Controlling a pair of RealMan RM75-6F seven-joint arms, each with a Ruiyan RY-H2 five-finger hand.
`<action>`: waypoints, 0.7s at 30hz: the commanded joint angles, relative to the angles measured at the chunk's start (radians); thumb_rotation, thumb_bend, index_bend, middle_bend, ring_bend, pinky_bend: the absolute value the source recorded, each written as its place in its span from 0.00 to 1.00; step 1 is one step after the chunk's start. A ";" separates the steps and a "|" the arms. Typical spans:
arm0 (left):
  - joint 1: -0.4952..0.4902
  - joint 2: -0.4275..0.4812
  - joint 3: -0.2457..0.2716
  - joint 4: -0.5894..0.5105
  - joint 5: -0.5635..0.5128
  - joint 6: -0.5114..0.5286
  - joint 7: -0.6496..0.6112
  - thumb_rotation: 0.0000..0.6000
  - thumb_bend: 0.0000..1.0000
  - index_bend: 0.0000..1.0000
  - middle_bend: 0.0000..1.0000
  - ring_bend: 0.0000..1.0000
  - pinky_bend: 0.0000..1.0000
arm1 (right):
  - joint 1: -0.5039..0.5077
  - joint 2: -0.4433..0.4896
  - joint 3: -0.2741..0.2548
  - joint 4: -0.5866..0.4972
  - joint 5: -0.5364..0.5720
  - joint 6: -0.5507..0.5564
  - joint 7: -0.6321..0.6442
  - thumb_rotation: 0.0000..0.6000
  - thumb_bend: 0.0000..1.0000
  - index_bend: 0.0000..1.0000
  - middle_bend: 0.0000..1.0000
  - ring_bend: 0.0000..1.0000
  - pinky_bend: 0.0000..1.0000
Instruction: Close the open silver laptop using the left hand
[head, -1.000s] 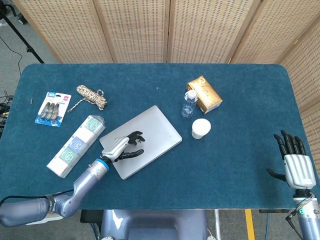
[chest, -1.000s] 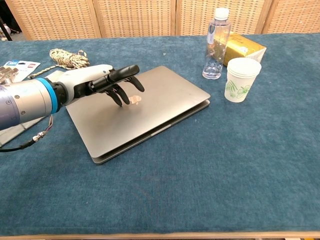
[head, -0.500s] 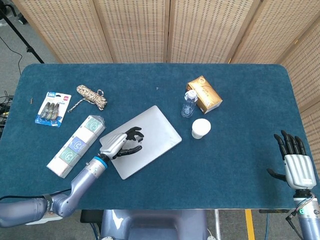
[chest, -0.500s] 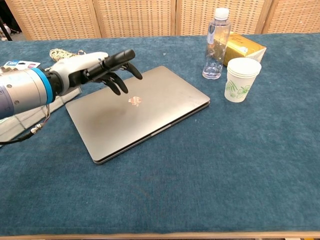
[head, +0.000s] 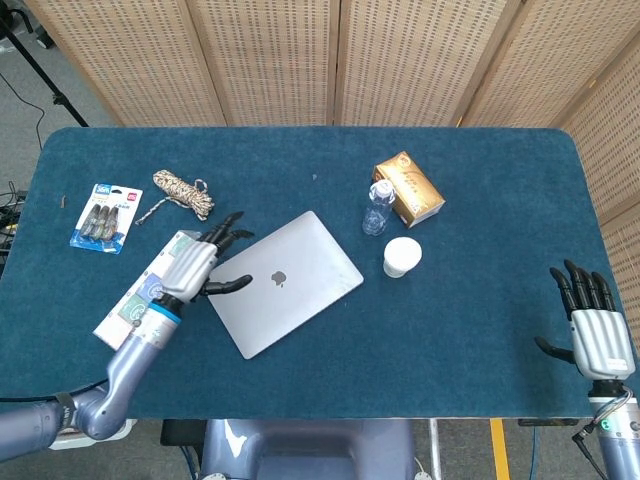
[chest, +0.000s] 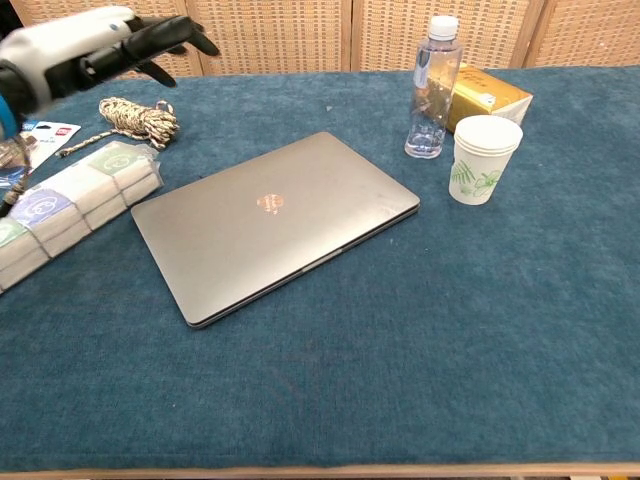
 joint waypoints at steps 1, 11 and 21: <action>0.099 0.096 0.033 0.011 0.045 0.138 0.094 0.33 0.00 0.10 0.00 0.00 0.08 | -0.002 0.003 -0.001 -0.005 -0.007 0.007 0.005 1.00 0.00 0.00 0.00 0.00 0.00; 0.274 0.147 0.107 0.100 0.096 0.352 0.117 0.55 0.00 0.04 0.00 0.00 0.05 | -0.004 0.010 -0.003 -0.010 -0.018 0.015 0.020 1.00 0.00 0.00 0.00 0.00 0.00; 0.417 0.137 0.179 0.168 0.139 0.470 0.026 0.58 0.00 0.01 0.00 0.00 0.01 | -0.012 0.012 -0.005 -0.007 -0.031 0.034 0.040 1.00 0.00 0.00 0.00 0.00 0.00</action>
